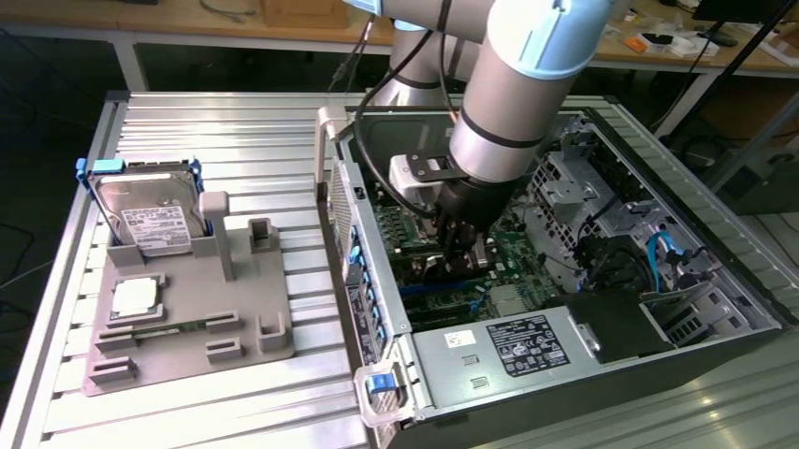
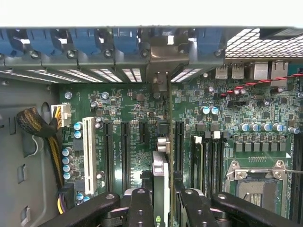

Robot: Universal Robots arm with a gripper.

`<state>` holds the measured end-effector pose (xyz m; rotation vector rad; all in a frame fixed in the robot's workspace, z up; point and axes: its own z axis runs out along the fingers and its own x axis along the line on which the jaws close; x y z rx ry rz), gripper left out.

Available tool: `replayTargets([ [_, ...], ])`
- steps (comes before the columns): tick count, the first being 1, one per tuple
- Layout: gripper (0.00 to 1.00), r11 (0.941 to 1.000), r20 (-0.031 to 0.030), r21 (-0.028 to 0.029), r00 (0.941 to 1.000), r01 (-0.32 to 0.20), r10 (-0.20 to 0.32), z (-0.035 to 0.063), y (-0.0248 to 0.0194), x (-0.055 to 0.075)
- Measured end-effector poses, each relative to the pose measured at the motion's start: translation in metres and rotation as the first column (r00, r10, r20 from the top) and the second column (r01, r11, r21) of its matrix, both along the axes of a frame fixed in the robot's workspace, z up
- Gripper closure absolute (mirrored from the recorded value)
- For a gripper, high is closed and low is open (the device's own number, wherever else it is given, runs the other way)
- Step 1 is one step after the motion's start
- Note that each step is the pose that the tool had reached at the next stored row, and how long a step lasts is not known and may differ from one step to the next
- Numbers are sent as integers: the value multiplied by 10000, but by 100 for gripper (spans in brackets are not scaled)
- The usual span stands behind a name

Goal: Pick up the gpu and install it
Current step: 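Insert the gpu into the slot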

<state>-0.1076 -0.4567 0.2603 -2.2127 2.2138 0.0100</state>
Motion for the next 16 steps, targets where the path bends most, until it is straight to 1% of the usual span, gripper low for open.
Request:
replayTargets([
  [1,73,10000,-30,9,10000,1,-1,0,0,2],
  [2,73,10000,-76,26,10000,3,-3,-1,0,4],
  [3,73,10000,-82,32,10000,4,-4,-2,0,4],
  [9,73,10000,-85,34,10000,2,-1,-42,0,6],
  [14,73,10000,-82,38,10000,3,-2,-50,0,5],
  [16,73,10000,-81,40,10000,1,0,-51,-8,6],
])
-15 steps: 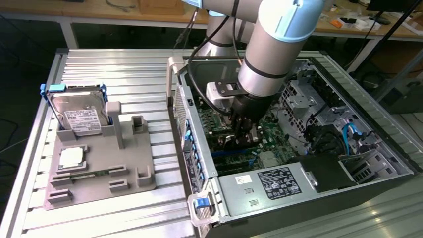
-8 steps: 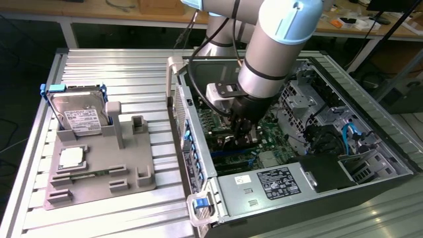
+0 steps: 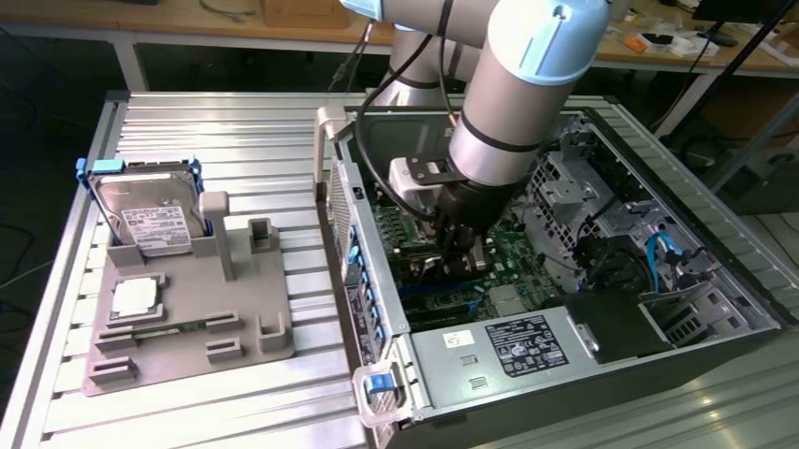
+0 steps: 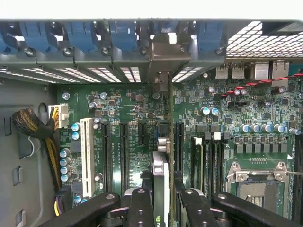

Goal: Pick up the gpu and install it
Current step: 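Insert the gpu into the slot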

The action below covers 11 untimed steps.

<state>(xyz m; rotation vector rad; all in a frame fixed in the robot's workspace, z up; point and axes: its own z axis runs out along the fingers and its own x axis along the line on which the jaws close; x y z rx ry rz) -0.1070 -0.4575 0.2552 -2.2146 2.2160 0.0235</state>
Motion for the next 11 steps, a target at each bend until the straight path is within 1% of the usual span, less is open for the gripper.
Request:
replayTargets([
  [3,73,10000,4,5,10000,2,-2,-2,-22,0],
  [5,73,10000,1,1,10000,2,-2,0,-28,-1],
  [11,73,10000,-1,-4,10000,1,-1,-2,-30,-1],
])
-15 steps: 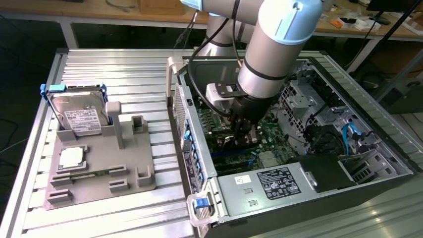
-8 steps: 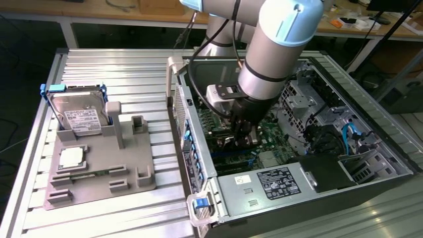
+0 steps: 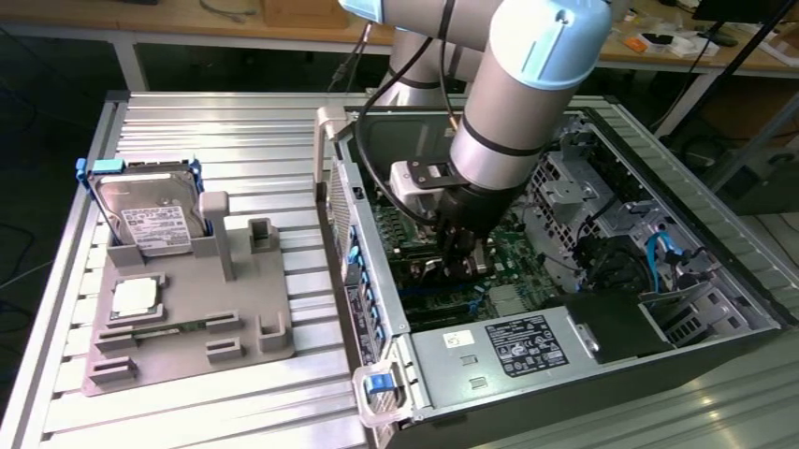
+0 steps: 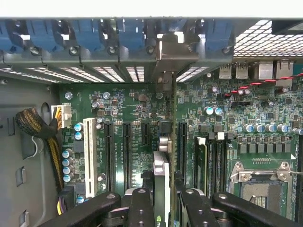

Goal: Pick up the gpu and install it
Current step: 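Insert the gpu into the slot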

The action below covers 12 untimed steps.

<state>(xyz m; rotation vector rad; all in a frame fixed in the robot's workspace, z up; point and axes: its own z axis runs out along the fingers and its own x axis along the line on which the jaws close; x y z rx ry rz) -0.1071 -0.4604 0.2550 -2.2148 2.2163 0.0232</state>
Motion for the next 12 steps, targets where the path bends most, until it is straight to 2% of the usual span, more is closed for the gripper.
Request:
replayTargets([
  [12,73,10000,-1,1,10000,0,0,-88,0,0],
])
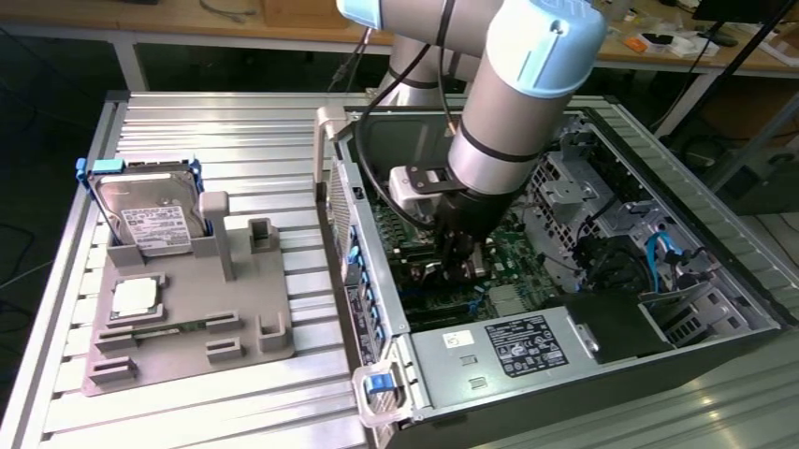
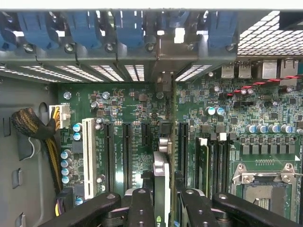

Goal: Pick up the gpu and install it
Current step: 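Insert the gpu into the slot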

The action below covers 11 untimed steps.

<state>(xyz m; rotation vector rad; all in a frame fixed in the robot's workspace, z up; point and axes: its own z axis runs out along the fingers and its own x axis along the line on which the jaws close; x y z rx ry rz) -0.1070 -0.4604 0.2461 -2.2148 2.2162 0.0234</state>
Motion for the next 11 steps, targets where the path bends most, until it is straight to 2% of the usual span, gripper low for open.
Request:
replayTargets([
  [5,73,10000,-3,-5,10000,2,-2,-56,-1,-2],
  [11,73,10000,1,0,10000,1,-1,-60,0,0],
])
